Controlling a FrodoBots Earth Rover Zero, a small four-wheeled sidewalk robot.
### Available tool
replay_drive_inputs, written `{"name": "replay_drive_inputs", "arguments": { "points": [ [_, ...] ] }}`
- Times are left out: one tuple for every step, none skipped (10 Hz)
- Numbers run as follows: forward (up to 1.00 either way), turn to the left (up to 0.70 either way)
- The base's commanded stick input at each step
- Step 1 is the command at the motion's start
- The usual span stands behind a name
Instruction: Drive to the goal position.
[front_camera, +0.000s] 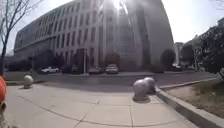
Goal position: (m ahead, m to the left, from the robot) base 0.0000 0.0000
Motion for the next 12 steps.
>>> {"name": "replay_drive_inputs", "arguments": {
  "points": [
    [0.0,0.7],
    [0.0,0.7],
    [0.0,0.7],
    [0.0,0.7],
    [0.0,0.7],
    [0.0,0.7],
    [0.0,0.7],
    [0.0,0.7],
    [0.0,0.7],
    [0.0,0.7],
    [0.0,0.7],
    [0.0,0.7]
  ]
}}
